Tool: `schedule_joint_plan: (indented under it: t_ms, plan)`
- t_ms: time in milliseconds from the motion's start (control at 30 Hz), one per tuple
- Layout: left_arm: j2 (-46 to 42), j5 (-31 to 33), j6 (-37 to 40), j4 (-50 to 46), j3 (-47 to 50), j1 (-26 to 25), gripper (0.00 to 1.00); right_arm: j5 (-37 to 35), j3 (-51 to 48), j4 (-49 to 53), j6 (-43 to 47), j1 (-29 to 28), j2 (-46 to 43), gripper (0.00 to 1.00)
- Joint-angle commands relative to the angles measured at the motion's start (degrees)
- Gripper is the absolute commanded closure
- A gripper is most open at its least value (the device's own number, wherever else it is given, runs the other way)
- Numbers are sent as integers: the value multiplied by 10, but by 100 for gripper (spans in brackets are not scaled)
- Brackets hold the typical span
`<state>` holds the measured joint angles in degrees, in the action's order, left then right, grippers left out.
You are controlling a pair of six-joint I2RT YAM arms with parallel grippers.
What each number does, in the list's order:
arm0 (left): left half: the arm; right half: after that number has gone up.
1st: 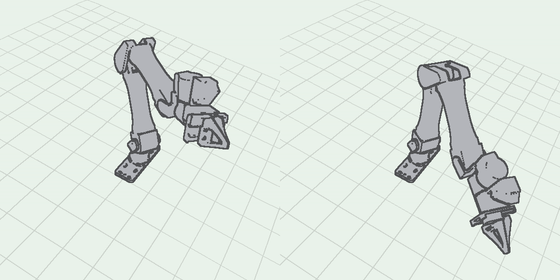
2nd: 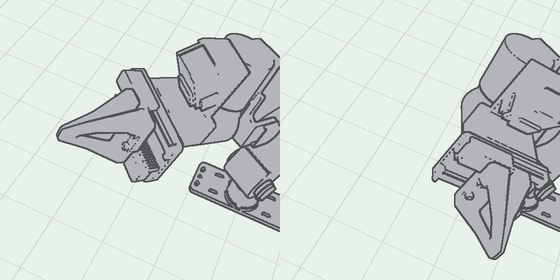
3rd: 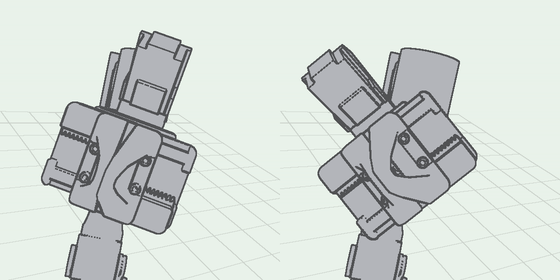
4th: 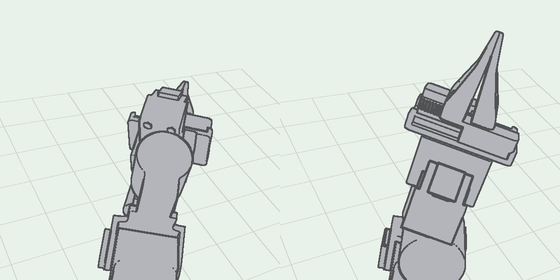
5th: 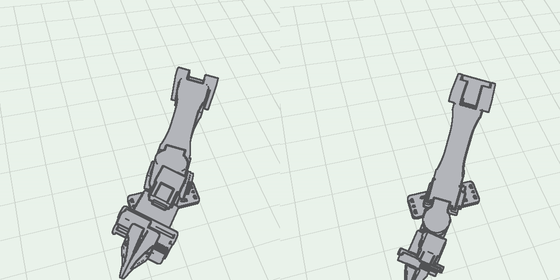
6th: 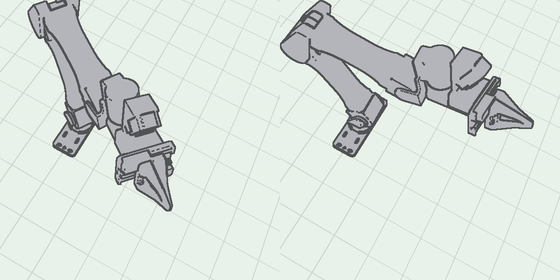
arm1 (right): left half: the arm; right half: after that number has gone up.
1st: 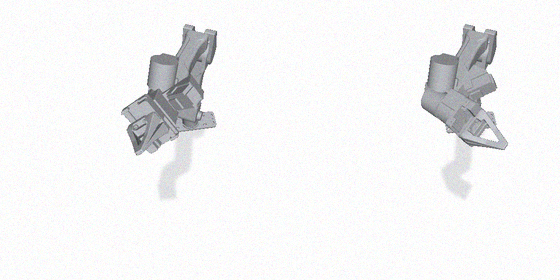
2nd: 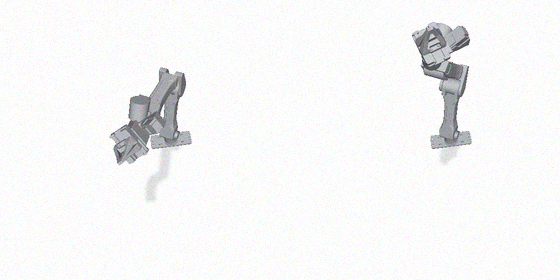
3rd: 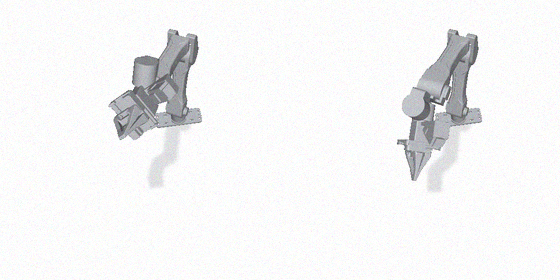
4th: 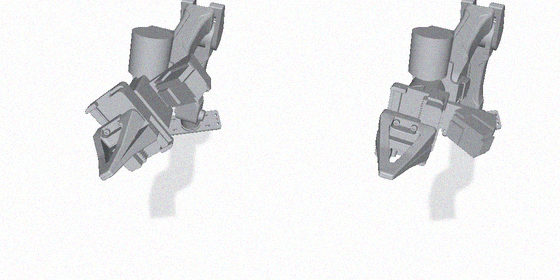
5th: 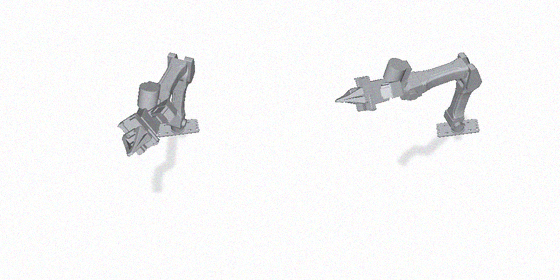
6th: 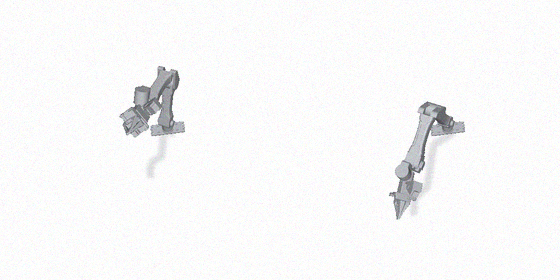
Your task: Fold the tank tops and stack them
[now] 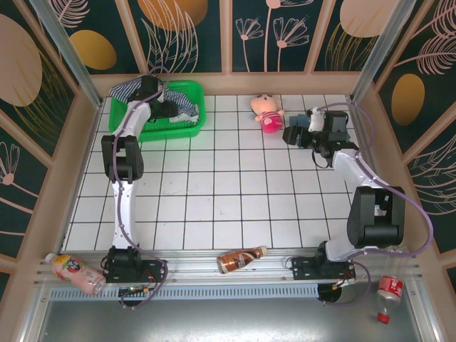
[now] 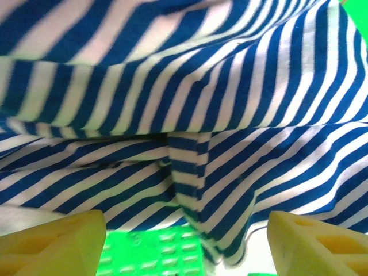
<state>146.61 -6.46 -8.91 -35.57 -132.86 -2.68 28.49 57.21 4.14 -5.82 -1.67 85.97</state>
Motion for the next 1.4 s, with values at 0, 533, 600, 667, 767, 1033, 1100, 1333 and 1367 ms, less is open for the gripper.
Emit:
schedule_joint_plan:
  t_ms: [0,533,600,667,767,1033,1100,1333,1367]
  plan:
    - [43,-39,-16,11,-41,0,32,20,-3,-2,-26,-13,-28,17]
    - [-192,-109,-43,13,16,-8,100,54,-49,-42,-73,-24,-73,10]
    - [-239,-131,-53,4,36,-10,100,60,-57,-58,-84,-33,-70,8]
    - [-278,-145,-60,-27,34,-15,100,63,-70,-88,-97,-44,-75,8]
    - [-352,-143,-78,-44,60,-34,100,69,-85,-126,-116,-62,-80,8]
    - [-522,-132,-224,-41,137,-135,100,95,-115,-195,-127,-118,-110,8]
    - [-560,-124,-279,-14,194,-167,100,106,-124,-189,-119,-121,-129,9]
    - [-607,-209,-440,222,508,-227,100,117,-178,-107,-63,-132,-231,11]
    - [-590,-230,-449,261,542,-236,100,111,-191,-95,-57,-135,-247,11]
